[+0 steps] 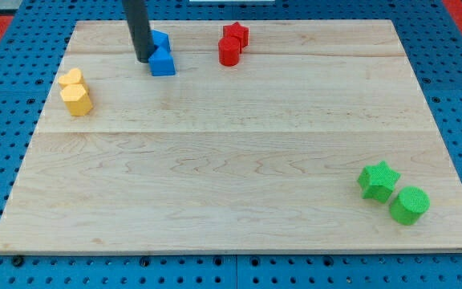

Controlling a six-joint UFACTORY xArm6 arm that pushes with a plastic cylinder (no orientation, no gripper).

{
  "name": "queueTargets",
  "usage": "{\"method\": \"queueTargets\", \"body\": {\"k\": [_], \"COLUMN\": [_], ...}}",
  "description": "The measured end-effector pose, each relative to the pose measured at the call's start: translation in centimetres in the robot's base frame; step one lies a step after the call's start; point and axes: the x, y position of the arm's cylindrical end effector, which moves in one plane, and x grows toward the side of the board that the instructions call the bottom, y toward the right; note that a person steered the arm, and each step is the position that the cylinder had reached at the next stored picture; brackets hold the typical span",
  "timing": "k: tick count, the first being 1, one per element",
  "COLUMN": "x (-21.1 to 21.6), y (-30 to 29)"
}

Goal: Move the blue triangle left to the red circle

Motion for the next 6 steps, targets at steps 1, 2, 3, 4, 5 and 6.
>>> {"method": "queueTargets", "body": {"k": [1, 2, 3, 4, 5, 6], "x": [0.6, 3.2, 1.3, 0.3, 0.4, 0.9], "y": [-1.1, 0.7, 4.7, 5.1, 3.8, -4.1]}}
